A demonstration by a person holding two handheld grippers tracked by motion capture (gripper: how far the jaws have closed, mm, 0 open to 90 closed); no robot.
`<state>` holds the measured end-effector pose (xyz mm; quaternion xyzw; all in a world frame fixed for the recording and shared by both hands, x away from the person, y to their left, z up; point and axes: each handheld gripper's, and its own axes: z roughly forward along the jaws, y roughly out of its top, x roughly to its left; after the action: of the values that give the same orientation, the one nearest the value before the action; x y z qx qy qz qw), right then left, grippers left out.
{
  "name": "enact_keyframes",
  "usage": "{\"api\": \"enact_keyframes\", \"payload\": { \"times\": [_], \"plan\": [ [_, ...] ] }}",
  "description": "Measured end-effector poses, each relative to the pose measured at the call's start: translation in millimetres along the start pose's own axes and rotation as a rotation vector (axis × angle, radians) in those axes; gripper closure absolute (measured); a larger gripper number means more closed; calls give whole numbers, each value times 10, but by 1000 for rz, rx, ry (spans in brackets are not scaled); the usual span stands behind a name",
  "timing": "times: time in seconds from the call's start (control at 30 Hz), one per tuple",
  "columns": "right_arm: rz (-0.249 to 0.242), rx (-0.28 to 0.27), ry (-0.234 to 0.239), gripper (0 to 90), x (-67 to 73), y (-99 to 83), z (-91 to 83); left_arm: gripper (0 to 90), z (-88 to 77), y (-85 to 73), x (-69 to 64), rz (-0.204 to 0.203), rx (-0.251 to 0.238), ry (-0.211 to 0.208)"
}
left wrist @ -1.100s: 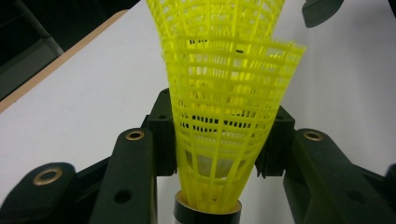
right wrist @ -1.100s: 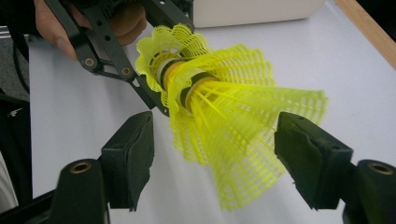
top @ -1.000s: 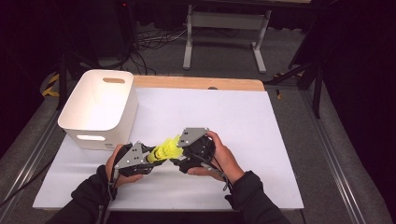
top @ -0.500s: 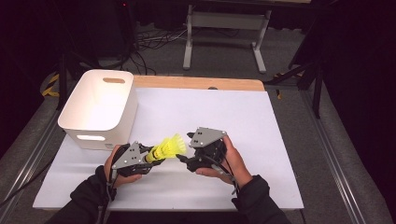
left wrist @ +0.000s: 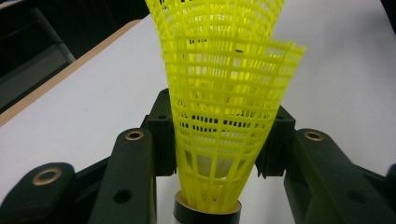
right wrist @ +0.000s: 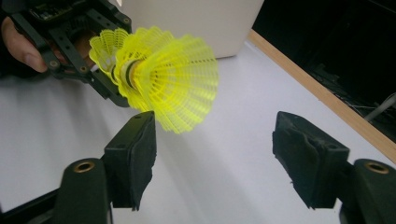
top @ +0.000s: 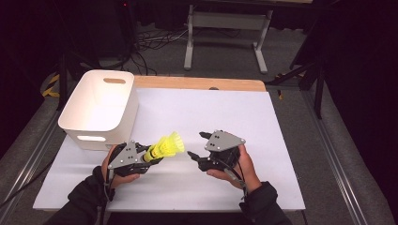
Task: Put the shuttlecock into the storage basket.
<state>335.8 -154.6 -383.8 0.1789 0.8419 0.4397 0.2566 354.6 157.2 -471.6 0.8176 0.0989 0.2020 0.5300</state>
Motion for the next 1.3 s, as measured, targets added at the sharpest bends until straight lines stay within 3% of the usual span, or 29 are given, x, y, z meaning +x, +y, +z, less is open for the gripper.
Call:
{"api": "enact_keyframes", "payload": {
  "times": [0.2,0.3,0.67,0.9,1.3],
  "plan": [
    [31,-14,-23,338,-45,-126,-50,586,-21,-5,18,-7,-4,7],
    [43,-24,-66,274,-71,-245,-116,586,-42,0,23,-7,-9,12],
    [73,-38,-135,185,-103,-480,-207,587,-80,8,40,-15,-22,19],
    [75,-53,-143,174,-77,-693,-289,587,-122,23,42,-20,-37,32],
    [95,-19,-188,172,-88,-1090,-390,587,-172,47,48,-15,-45,38]
  ]
}}
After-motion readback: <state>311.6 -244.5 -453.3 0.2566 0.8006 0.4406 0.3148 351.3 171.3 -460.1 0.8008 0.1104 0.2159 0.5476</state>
